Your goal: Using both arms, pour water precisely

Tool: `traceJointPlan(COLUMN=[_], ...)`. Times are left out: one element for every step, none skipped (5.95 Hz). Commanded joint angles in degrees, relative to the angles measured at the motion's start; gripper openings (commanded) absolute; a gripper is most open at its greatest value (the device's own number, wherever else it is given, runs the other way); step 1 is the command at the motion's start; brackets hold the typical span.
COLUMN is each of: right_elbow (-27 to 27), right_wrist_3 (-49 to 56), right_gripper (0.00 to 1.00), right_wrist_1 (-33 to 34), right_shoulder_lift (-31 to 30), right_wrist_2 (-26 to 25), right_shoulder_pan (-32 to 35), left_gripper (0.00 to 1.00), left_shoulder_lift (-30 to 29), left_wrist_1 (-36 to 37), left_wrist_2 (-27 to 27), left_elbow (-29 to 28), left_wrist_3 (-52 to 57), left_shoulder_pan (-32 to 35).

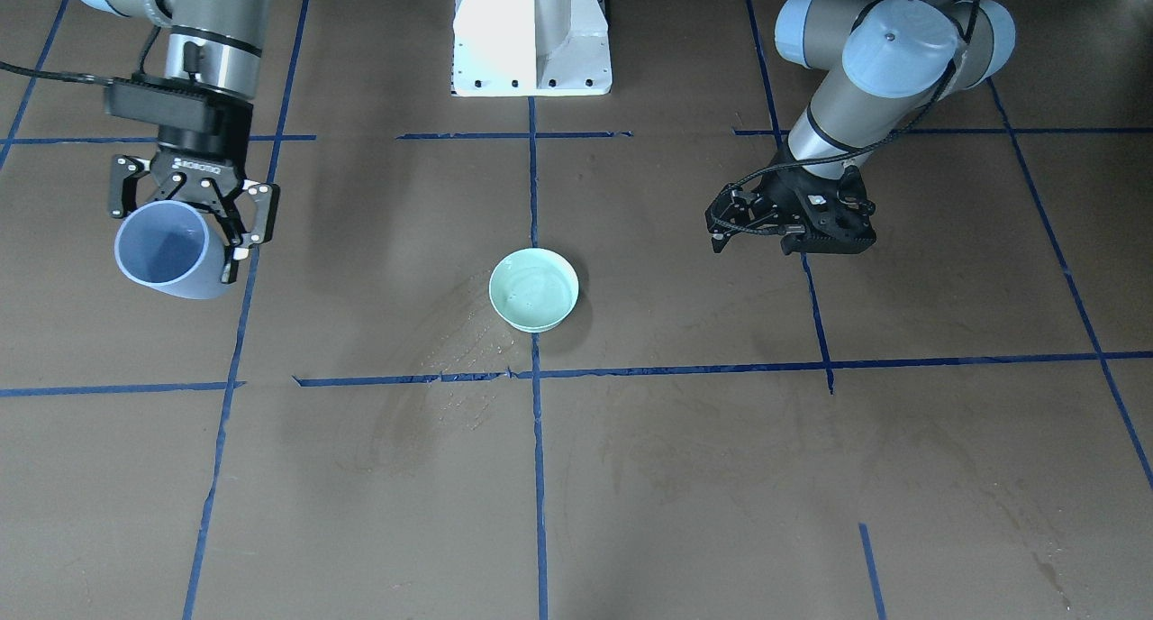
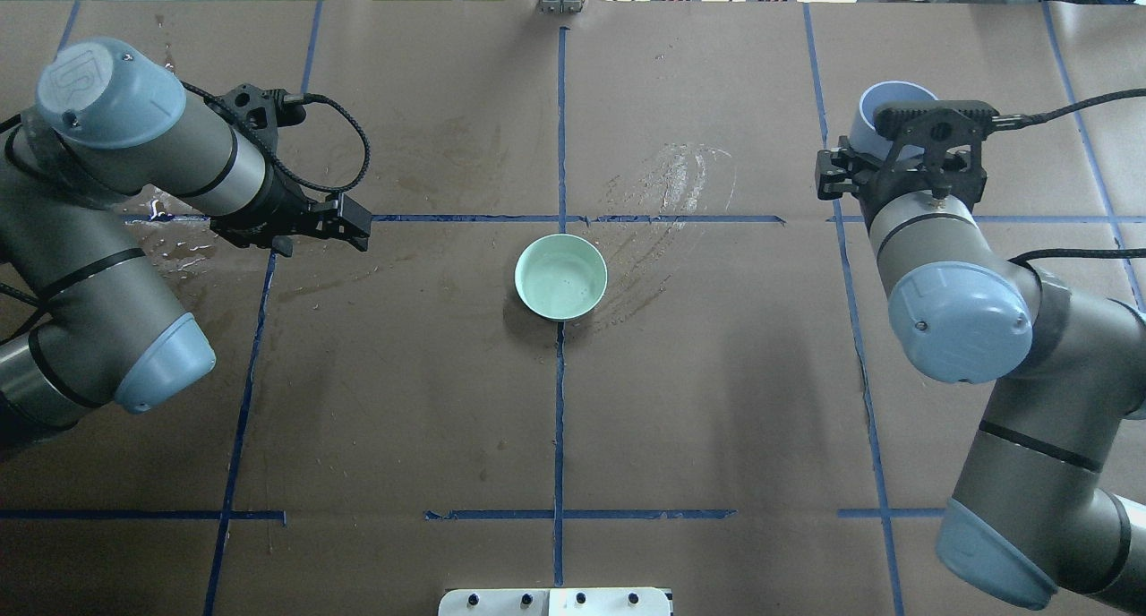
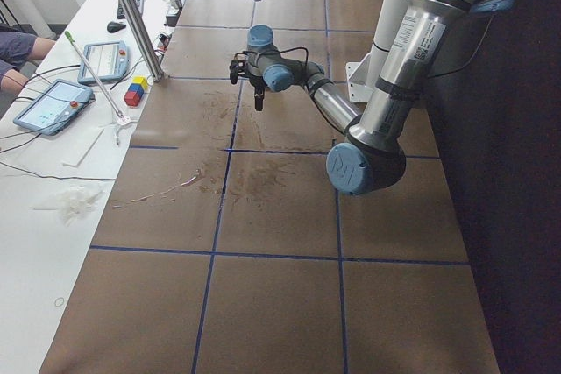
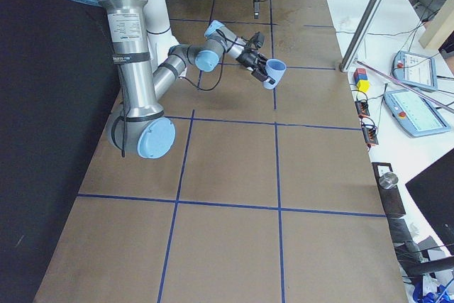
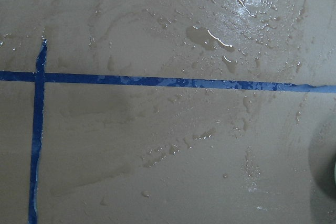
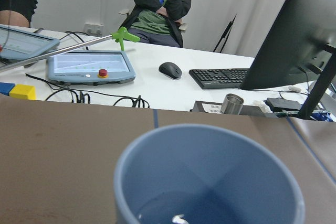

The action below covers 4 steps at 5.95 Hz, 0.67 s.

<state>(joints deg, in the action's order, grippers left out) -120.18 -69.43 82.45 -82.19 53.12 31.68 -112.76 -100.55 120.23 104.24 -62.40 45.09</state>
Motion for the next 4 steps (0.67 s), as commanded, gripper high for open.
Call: traceJointPlan(right_elbow=[0.2,4.2,9.2,16.0], right_wrist_3=[-2.7,-2.4,-3.2,-3.3], right_gripper=[0.00,0.00,0.00,0.00], right_wrist_1=[-13.3,-25.1,-32.9,-41.1], right_shoulder_lift=[-12.0,-17.9,-20.0,-21.0], right_wrist_2=[0.2,0.2,0.1,-0.3], right_shoulder_pan=[1.1,1.3,1.3,1.3], left_gripper=[1.00,1.00,1.00,1.00], left_shoulder_lift=[0.0,0.0,0.0,-0.1], left_wrist_1=[0.0,0.0,0.0,0.0], left_wrist_2=[0.0,-0.1,-0.1,-0.1], left_elbow=[0.0,0.0,0.0,0.0], left_wrist_3=[-0.1,-0.1,-0.1,-0.1], left_shoulder_pan=[0.0,0.0,0.0,0.0])
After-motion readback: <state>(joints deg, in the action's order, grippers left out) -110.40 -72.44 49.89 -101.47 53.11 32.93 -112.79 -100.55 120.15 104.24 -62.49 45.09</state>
